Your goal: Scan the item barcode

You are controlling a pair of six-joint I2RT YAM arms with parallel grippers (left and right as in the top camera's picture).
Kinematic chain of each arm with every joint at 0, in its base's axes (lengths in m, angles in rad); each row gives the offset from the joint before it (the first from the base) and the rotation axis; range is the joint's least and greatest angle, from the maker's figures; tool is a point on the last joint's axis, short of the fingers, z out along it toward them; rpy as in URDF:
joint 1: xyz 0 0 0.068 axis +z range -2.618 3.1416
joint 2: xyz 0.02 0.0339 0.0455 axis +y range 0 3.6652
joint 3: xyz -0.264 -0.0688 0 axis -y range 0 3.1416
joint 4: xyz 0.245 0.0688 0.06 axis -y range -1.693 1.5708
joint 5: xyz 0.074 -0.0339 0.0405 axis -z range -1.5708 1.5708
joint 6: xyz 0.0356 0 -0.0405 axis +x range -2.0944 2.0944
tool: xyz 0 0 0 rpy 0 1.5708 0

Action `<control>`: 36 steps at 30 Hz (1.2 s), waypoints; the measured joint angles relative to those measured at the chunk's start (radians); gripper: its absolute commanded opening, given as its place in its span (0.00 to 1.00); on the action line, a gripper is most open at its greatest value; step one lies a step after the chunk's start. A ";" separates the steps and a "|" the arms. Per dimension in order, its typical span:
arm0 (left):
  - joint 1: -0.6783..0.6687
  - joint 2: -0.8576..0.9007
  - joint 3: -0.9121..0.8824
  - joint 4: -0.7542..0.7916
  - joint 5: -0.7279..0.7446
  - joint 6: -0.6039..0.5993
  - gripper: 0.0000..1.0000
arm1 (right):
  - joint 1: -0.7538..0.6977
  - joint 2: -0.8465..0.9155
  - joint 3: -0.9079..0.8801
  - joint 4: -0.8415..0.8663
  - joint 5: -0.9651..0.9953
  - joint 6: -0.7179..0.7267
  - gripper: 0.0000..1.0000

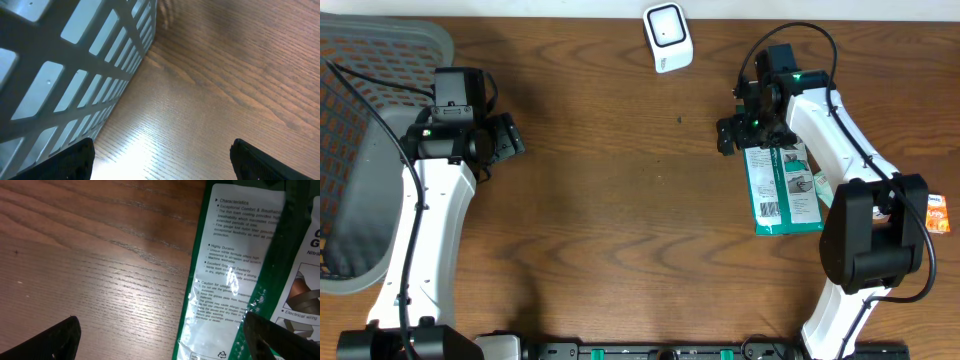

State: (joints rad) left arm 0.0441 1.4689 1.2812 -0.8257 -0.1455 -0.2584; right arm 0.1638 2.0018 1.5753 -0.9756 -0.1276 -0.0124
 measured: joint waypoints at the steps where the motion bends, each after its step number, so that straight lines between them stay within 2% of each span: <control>1: 0.000 0.000 0.000 0.000 0.000 0.000 0.88 | 0.000 0.000 0.000 0.000 0.000 0.000 0.99; 15: 0.000 0.000 0.000 0.000 0.000 0.000 0.88 | 0.018 -0.036 -0.001 -0.001 0.000 0.000 0.99; 20: 0.000 0.000 0.000 0.000 0.000 0.000 0.88 | 0.050 -0.197 -0.002 0.000 0.000 0.000 0.99; 30: 0.000 0.000 0.000 0.000 0.000 0.000 0.88 | 0.071 -0.687 -0.001 0.000 -0.008 0.000 0.99; 36: 0.000 0.000 0.000 0.000 0.000 0.000 0.88 | 0.071 -0.917 -0.001 -0.002 0.009 -0.028 0.99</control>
State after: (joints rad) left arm 0.0441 1.4689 1.2812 -0.8257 -0.1455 -0.2584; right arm 0.2344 1.0851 1.5745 -0.9779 -0.1188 -0.0406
